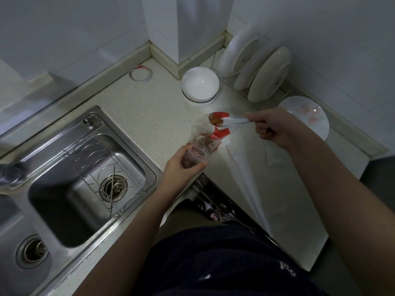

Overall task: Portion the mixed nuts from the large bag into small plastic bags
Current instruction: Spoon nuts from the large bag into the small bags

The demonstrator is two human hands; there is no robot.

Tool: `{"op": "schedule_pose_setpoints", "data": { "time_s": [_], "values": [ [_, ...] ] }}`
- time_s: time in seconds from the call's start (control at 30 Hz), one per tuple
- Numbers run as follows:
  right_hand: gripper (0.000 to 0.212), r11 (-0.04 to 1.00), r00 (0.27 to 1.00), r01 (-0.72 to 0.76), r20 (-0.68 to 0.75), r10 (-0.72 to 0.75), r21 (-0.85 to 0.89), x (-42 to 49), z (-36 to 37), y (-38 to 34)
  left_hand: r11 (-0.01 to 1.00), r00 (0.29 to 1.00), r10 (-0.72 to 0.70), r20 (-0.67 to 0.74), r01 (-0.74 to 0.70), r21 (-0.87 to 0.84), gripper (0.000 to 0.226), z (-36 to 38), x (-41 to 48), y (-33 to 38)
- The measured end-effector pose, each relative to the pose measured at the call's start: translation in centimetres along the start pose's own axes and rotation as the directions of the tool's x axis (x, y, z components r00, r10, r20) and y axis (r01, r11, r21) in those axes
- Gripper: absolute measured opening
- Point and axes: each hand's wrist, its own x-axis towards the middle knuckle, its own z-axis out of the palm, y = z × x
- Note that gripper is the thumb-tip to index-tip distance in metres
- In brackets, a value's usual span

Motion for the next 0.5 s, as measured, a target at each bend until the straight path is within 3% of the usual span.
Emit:
{"op": "schedule_pose_setpoints", "data": {
  "time_s": [0.17,0.33,0.5],
  "values": [
    [0.041,0.997,0.997,0.073,0.015,-0.073,-0.026,-0.9,-0.4,0.2,1.000,1.000,0.018,0.003,-0.018,0.003,0.053,0.1,0.1,0.1],
    [0.016,0.995,0.995,0.093,0.040,-0.091,-0.032,-1.6,-0.7,0.0,1.000,1.000,0.026,0.013,-0.026,-0.014,0.047,0.3,0.1,0.4],
    [0.014,0.976,0.982,0.180,0.085,-0.170,-0.126,-3.5,0.1,-0.2,0.997,0.998,0.062,0.009,-0.061,-0.038,0.046,0.2,-0.1,0.8]
  ]
}}
